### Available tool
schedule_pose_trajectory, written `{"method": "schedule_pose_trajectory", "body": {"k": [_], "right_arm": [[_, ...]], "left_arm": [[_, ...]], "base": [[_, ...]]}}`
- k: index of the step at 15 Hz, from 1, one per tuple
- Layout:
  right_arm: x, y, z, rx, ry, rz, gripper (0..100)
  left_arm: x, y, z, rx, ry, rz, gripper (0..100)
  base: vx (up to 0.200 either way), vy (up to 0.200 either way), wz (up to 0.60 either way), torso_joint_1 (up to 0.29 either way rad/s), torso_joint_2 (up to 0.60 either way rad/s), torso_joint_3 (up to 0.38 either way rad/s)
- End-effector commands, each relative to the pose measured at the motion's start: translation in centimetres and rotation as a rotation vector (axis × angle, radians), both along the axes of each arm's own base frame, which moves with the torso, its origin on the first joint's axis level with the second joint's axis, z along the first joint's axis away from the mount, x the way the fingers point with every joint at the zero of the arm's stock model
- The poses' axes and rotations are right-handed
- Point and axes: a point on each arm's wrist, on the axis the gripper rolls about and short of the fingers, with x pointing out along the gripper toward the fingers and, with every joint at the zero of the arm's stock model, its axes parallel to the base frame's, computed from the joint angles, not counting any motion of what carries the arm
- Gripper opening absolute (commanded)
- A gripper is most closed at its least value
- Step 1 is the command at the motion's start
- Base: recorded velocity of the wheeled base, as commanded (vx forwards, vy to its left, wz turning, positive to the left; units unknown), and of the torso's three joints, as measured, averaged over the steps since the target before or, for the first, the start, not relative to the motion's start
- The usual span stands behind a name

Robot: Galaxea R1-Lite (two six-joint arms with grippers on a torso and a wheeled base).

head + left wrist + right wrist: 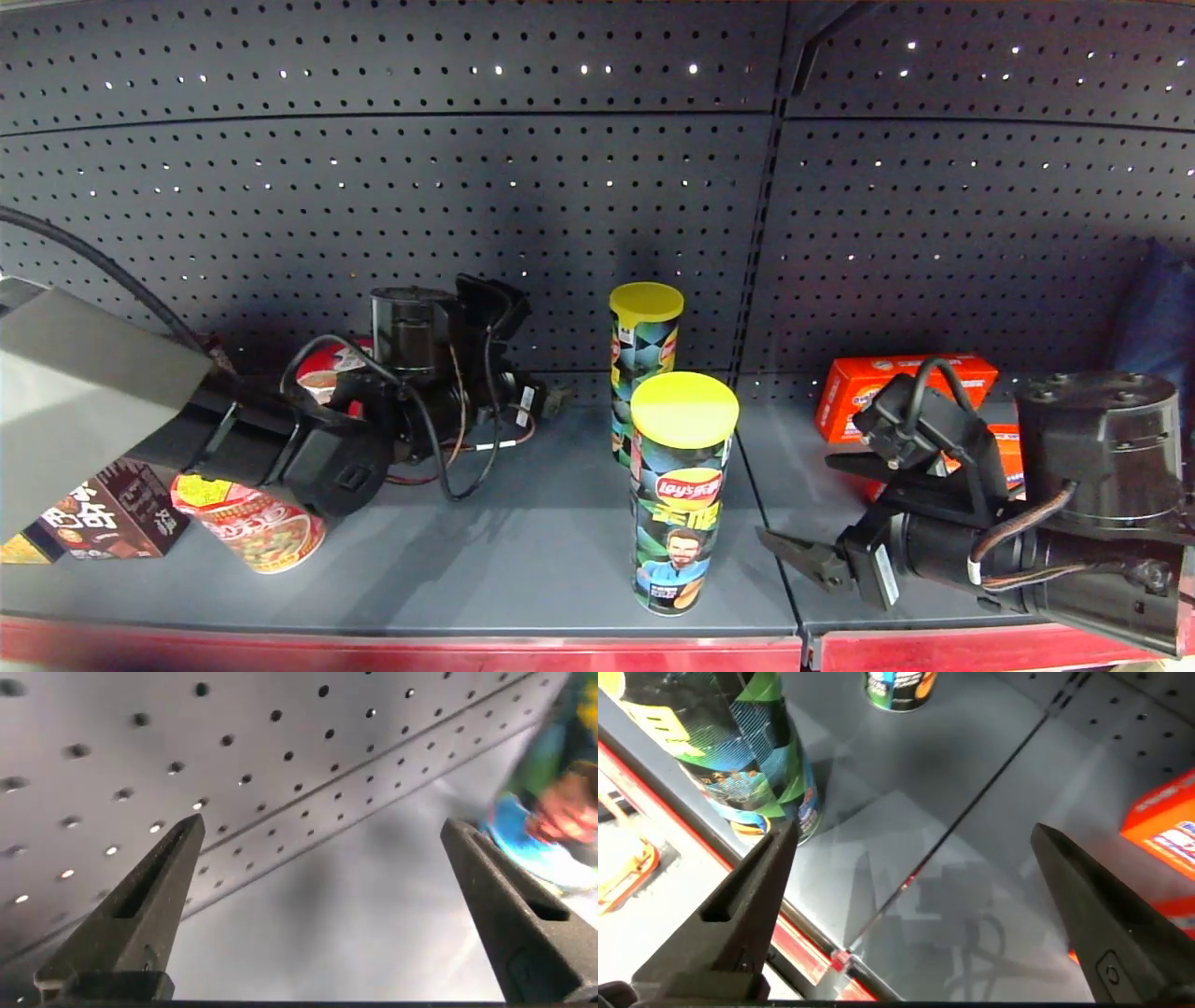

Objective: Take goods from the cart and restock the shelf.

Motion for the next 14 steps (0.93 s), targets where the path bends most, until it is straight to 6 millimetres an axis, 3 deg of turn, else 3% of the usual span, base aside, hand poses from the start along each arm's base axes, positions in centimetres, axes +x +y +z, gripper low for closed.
{"method": "schedule_pose_trajectory", "body": {"k": [1,5,10,14], "right_arm": [[0.5,0.7,-0.9,-0.024,0.029,0.009,100],[1.3,1.4,-2.0,-0.065,0.053,-0.019,100],[1.7,2.5,-2.4,-0.076,0.062,0.0,100],[2.5,4.4,-2.5,-0.074,0.059,0.033,100]], "left_arm": [[-3.1,1.8,2.6,-0.01,-0.034,0.013,100],[-5.1,2.4,3.1,-0.009,-0.035,0.013,100],[-5.2,2.4,3.3,-0.009,-0.041,0.017,100],[-5.2,2.4,3.3,-0.009,-0.041,0.017,100]], "base": [[0.0,0.0,0.0,0.0,0.0,0.0],[0.0,0.0,0.0,0.0,0.0,0.0],[0.0,0.0,0.0,0.0,0.0,0.0],[0.0,0.0,0.0,0.0,0.0,0.0]]}}
